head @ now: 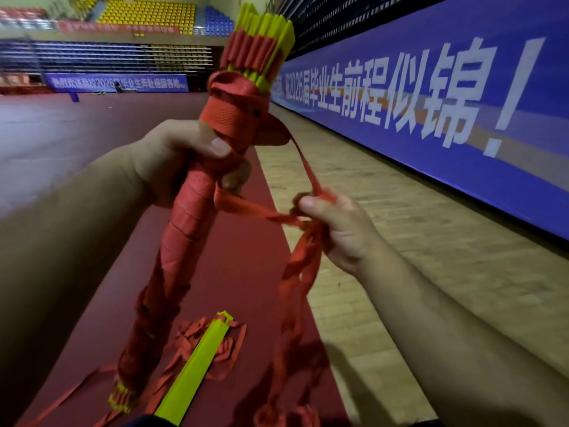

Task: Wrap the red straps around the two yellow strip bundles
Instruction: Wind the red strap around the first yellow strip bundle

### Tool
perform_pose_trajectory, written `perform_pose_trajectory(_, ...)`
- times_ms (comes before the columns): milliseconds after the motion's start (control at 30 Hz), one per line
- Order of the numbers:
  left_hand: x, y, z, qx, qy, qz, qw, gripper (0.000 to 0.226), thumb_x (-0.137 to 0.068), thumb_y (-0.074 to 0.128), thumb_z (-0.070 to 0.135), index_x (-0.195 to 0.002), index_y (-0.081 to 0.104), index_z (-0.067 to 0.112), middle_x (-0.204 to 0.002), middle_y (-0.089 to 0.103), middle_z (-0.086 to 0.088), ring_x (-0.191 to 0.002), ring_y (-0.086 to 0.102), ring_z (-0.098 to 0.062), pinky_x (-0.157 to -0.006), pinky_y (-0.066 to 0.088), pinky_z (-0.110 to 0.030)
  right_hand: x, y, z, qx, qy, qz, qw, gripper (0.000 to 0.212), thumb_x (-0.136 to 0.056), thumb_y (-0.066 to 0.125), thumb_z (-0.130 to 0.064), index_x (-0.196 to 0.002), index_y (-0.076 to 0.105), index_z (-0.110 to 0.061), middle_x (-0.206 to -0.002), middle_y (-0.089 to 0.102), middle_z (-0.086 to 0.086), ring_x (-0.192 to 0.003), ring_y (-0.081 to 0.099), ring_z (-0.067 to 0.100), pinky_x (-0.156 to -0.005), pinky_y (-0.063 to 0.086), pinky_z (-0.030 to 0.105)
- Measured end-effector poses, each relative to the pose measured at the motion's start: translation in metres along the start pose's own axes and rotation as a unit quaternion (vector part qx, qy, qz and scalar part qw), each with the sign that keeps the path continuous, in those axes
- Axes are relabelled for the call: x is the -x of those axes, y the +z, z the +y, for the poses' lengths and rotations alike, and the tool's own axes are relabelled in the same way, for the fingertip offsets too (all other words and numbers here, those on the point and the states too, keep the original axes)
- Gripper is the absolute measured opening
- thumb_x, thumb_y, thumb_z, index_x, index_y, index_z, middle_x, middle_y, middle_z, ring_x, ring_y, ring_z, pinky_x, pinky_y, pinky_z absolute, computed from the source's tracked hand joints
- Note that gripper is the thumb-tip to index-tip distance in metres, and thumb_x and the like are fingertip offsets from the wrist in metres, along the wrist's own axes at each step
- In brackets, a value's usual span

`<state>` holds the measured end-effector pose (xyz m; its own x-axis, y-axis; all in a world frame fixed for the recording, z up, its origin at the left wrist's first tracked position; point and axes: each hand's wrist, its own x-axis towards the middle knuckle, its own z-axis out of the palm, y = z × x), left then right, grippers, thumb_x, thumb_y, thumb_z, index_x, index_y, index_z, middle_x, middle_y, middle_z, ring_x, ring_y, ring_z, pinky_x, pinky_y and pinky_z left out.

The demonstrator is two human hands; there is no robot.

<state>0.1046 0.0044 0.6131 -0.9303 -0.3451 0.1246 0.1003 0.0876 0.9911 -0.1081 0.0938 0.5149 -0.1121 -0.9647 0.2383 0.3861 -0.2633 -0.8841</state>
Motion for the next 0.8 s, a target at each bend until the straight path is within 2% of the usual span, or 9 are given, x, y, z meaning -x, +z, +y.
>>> perform_pose_trajectory(67,0.007,-0.006,-0.003,-0.006,-0.01,0.014,1.0,0.102,-0.05,0.084,0.034,-0.138,0.047,-0.001,-0.057,0.05,-0.009,-0.048,0.047,-0.019,-0.052,0.048,-0.028,-0.003,-0.015,-0.011,-0.077,0.007,-0.027,0.997,0.027,-0.082,0.071,-0.006,-0.1,0.054,-0.017,-0.073,0.064,0.004,-0.061,0.059,0.014,-0.06,0.049,0.028)
perform_pose_trajectory(167,0.011,-0.008,-0.009,-0.045,-0.051,0.046,0.997,0.093,-0.04,0.088,0.039,-0.12,0.064,0.0,-0.057,0.053,-0.009,-0.047,0.05,-0.019,-0.05,0.048,-0.027,0.004,-0.026,-0.028,0.059,0.088,-0.139,0.985,0.038,-0.078,0.08,-0.037,-0.1,0.06,-0.014,-0.063,0.058,0.003,-0.06,0.051,0.015,-0.062,0.039,0.031)
perform_pose_trajectory(267,0.01,-0.003,-0.012,-0.092,-0.067,0.029,0.993,0.05,-0.039,0.088,0.043,-0.08,0.076,0.016,-0.058,0.057,-0.007,-0.048,0.054,-0.016,-0.05,0.049,-0.025,0.007,-0.03,-0.036,0.255,0.175,-0.143,0.94,0.025,-0.095,0.061,-0.016,-0.118,0.064,-0.008,-0.067,0.063,-0.002,-0.066,0.058,0.012,-0.066,0.042,0.028)
perform_pose_trajectory(333,0.008,-0.003,-0.014,-0.091,-0.071,0.036,0.993,0.051,-0.035,0.089,0.041,-0.069,0.069,0.008,-0.057,0.057,-0.011,-0.047,0.054,-0.019,-0.049,0.049,-0.026,0.007,-0.029,-0.039,0.321,0.167,-0.166,0.917,0.014,-0.091,0.066,-0.004,-0.101,0.067,-0.012,-0.077,0.065,0.0,-0.073,0.061,0.011,-0.073,0.047,0.03)
perform_pose_trajectory(467,0.006,-0.005,-0.018,-0.092,-0.078,0.045,0.992,0.054,-0.035,0.09,0.038,-0.077,0.072,0.007,-0.057,0.057,-0.013,-0.047,0.053,-0.02,-0.049,0.049,-0.027,0.004,-0.034,-0.048,0.069,0.041,-0.076,0.994,0.014,-0.08,0.068,-0.015,-0.092,0.063,-0.01,-0.09,0.072,0.01,-0.086,0.069,0.024,-0.078,0.055,0.035)
perform_pose_trajectory(533,0.007,-0.005,-0.018,-0.099,-0.081,0.045,0.991,0.054,-0.036,0.09,0.038,-0.081,0.075,0.012,-0.058,0.058,-0.013,-0.048,0.054,-0.019,-0.05,0.049,-0.027,0.001,-0.034,-0.058,0.116,0.008,-0.039,0.993,0.007,-0.085,0.066,-0.012,-0.092,0.066,-0.009,-0.086,0.074,0.01,-0.079,0.071,0.023,-0.075,0.057,0.036)
perform_pose_trajectory(567,0.007,-0.005,-0.018,-0.104,-0.08,0.053,0.99,0.055,-0.034,0.091,0.04,-0.077,0.072,0.011,-0.058,0.057,-0.013,-0.048,0.053,-0.019,-0.049,0.049,-0.026,-0.001,-0.035,-0.062,0.243,0.021,-0.032,0.969,0.006,-0.086,0.069,-0.008,-0.092,0.067,-0.01,-0.082,0.073,0.008,-0.073,0.07,0.02,-0.071,0.056,0.036)
perform_pose_trajectory(700,0.002,-0.003,-0.013,-0.125,-0.059,0.089,0.986,0.059,-0.026,0.092,0.043,-0.067,0.067,0.008,-0.06,0.058,-0.013,-0.048,0.055,-0.021,-0.047,0.049,-0.025,-0.007,-0.035,-0.049,0.686,0.137,-0.075,0.711,0.016,-0.084,0.074,-0.02,-0.1,0.072,-0.018,-0.087,0.072,-0.001,-0.076,0.066,0.013,-0.066,0.051,0.029)
perform_pose_trajectory(800,0.003,0.0,-0.009,-0.09,-0.022,0.109,0.99,0.06,-0.027,0.091,0.044,-0.074,0.071,0.013,-0.059,0.06,-0.009,-0.047,0.057,-0.018,-0.047,0.05,-0.025,-0.003,-0.035,-0.029,0.667,0.09,-0.087,0.734,0.014,-0.088,0.072,-0.033,-0.087,0.073,-0.019,-0.076,0.068,-0.009,-0.071,0.06,0.005,-0.065,0.045,0.023)
